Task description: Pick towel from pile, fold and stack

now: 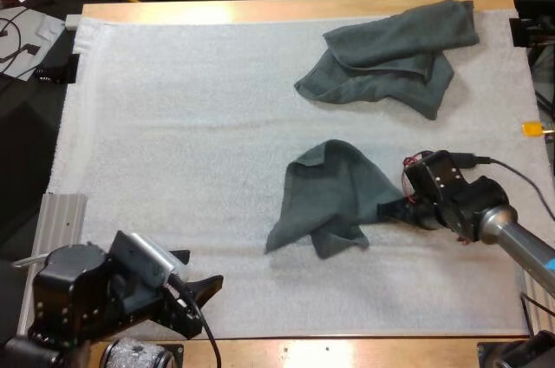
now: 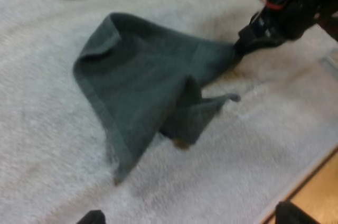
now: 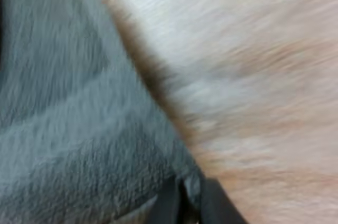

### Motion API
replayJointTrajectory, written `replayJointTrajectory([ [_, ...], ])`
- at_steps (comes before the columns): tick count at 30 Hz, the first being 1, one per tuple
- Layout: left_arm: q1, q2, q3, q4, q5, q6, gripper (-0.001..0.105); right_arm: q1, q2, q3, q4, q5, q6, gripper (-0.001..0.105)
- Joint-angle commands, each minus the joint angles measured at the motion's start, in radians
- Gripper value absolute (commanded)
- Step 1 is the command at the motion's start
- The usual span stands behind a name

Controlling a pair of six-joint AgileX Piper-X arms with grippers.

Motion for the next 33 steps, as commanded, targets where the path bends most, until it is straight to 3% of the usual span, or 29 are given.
replayJointTrajectory([
  [1, -0.033, 0.021, 0.037, -0.021, 0.016, 0.016, 0.062, -0.002, -0.033, -0.006, 0.099, 0.107, -0.051, 0.0],
  [4, -0.102, 0.06, 0.074, -0.066, 0.01, 0.025, 0.062, -0.003, -0.045, -0.009, 0.153, 0.142, -0.063, 0.0],
  [7, -0.078, 0.045, 0.069, -0.035, -0.014, 0.043, 0.062, 0.0, -0.054, -0.004, 0.139, 0.114, -0.06, 0.0],
  [13, -0.161, 0.127, 0.097, -0.079, -0.072, 0.082, 0.062, -0.001, -0.086, 0.004, 0.202, 0.091, -0.064, 0.0],
  [27, -0.455, 0.445, 0.087, -0.322, -0.24, 0.09, 0.062, -0.002, -0.111, 0.078, 0.181, -0.095, -0.014, 0.0],
  [33, -0.468, 0.548, 0.091, -0.364, -0.249, 0.088, 0.062, 0.001, -0.102, 0.071, 0.177, -0.079, -0.017, 0.0],
])
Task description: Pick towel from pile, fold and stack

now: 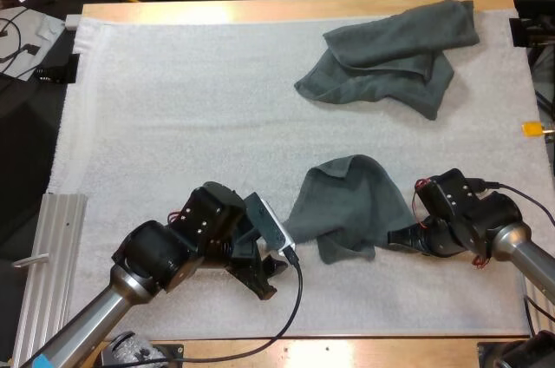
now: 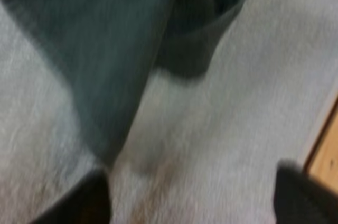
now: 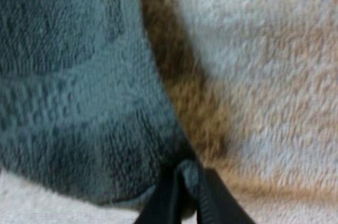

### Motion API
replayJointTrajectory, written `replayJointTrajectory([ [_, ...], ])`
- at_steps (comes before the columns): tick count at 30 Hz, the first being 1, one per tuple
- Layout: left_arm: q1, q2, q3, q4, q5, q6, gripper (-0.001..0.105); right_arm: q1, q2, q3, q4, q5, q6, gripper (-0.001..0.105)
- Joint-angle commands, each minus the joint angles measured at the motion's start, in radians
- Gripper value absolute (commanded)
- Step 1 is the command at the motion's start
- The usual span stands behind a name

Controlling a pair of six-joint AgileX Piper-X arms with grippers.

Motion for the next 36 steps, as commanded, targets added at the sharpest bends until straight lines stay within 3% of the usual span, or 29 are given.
replayJointTrajectory([
  [1, 0.004, 0.056, -0.003, -0.029, -0.008, -0.005, 0.062, -0.001, 0.005, 0.0, 0.009, 0.011, 0.0, 0.0],
  [21, -0.008, 0.526, -0.001, -0.236, -0.126, -0.006, 0.062, -0.001, 0.003, -0.004, 0.005, -0.001, 0.001, 0.0],
  [26, -0.008, 0.515, -0.003, -0.236, -0.13, -0.005, 0.06, -0.001, -0.007, -0.005, 0.002, 0.005, -0.002, 0.0],
  [31, -0.008, 0.532, -0.002, -0.229, -0.139, -0.007, 0.044, 0.0, -0.007, -0.005, 0.001, 0.005, -0.002, 0.0],
  [36, -0.004, 0.536, -0.002, -0.215, -0.155, -0.009, 0.015, 0.0, -0.006, -0.003, 0.002, 0.003, 0.0, 0.0],
])
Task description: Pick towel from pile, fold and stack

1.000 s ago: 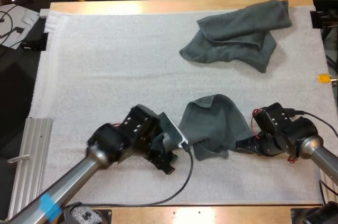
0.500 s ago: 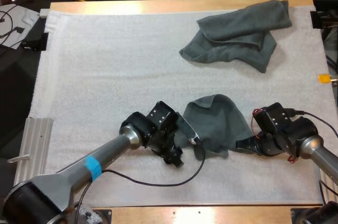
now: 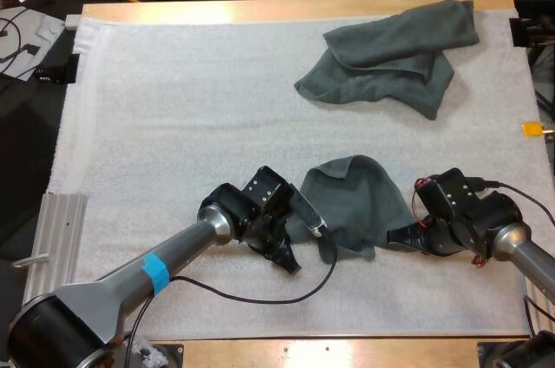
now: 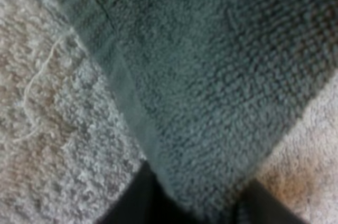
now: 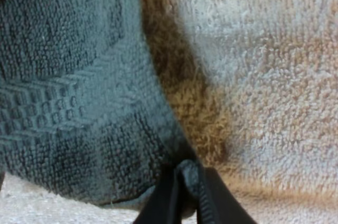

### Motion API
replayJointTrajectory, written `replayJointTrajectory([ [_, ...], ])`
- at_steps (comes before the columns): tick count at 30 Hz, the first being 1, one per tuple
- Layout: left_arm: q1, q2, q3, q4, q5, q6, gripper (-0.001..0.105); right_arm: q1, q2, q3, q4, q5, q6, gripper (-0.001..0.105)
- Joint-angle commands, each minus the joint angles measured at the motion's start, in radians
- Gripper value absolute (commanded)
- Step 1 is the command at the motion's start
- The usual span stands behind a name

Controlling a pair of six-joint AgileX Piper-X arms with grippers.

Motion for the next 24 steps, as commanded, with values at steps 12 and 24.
replayJointTrajectory([
  [12, -0.004, -0.115, -0.029, 0.093, -0.002, -0.012, 0.0, -0.001, -0.035, 0.0, -0.006, 0.005, -0.014, 0.0],
  [24, -0.005, -0.479, -0.217, 0.381, -0.055, 0.001, 0.001, 0.003, -0.359, -0.17, 0.171, -0.006, 0.006, 0.0],
])
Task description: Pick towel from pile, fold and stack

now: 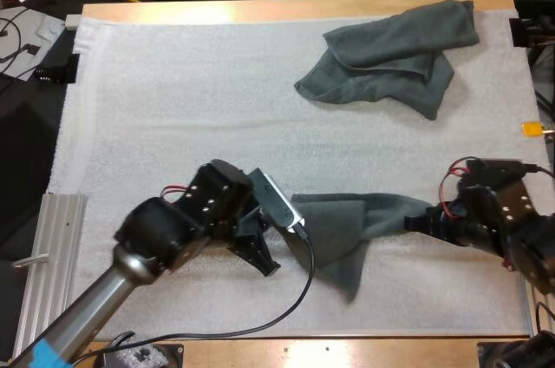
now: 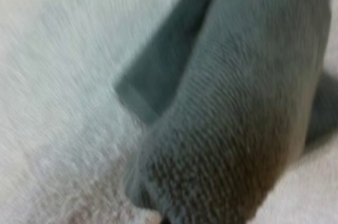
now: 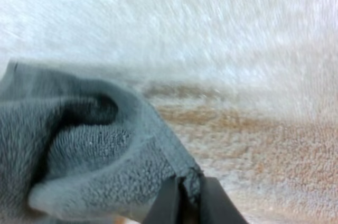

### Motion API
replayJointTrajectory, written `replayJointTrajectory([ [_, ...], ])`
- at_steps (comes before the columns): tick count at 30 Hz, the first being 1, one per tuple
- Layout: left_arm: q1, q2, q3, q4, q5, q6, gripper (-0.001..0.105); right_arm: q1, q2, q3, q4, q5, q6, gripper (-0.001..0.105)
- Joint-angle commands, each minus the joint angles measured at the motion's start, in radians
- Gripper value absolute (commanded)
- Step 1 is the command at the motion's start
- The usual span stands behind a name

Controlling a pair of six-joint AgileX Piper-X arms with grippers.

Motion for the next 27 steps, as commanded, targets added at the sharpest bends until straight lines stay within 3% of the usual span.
replayJointTrajectory([
  [1, -0.008, -0.058, -0.08, 0.089, -0.022, 0.005, 0.0, 0.003, -0.051, -0.075, 0.092, -0.029, 0.009, 0.0],
  [9, -0.012, -0.108, -0.266, 0.251, -0.004, -0.013, 0.0, 0.001, -0.09, -0.254, 0.243, -0.175, 0.015, 0.0],
  [11, -0.007, -0.103, -0.26, 0.235, -0.005, -0.005, 0.0, 0.005, -0.091, -0.235, 0.215, -0.137, 0.013, 0.0],
  [16, -0.009, -0.121, -0.406, 0.36, 0.059, -0.042, 0.0, 0.014, -0.115, -0.364, 0.339, -0.157, 0.03, 0.0],
  [21, -0.013, -0.132, -0.422, 0.404, 0.071, -0.075, 0.0, 0.009, -0.129, -0.421, 0.428, -0.218, 0.049, 0.0],
  [27, -0.022, -0.108, -0.358, 0.375, 0.045, -0.053, 0.0, 0.009, -0.1, -0.363, 0.411, -0.242, 0.05, 0.0],
])
